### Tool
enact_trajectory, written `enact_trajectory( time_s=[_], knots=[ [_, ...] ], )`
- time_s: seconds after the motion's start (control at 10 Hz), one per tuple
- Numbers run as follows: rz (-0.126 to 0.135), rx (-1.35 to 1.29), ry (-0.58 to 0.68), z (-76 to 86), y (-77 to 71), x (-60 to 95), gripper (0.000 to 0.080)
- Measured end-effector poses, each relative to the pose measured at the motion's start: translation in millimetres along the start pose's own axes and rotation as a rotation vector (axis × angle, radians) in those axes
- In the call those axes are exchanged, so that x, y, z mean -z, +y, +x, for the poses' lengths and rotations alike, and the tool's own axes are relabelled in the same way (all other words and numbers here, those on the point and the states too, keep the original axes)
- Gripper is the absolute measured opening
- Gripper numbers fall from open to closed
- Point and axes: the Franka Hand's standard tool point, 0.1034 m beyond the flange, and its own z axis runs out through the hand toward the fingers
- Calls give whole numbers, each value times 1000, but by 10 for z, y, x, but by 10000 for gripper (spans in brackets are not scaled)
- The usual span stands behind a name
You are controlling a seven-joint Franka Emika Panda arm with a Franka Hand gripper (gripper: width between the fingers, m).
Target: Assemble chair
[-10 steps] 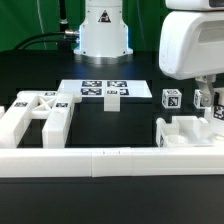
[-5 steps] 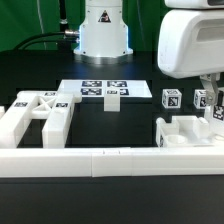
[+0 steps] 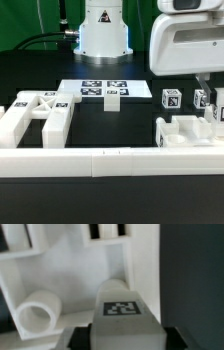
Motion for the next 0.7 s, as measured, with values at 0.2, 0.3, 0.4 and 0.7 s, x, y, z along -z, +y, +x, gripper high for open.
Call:
enact_trajectory(
  time_s=[0.2, 0.3, 0.4, 0.7],
  knots=[
    [-10, -96, 6, -7, -14, -1, 287],
    [-8, -159, 6, -7, -15, -1, 287],
    [-6, -194, 5, -8, -17, -2, 287],
    [38, -523, 20, 5, -15, -6, 287]
  ],
)
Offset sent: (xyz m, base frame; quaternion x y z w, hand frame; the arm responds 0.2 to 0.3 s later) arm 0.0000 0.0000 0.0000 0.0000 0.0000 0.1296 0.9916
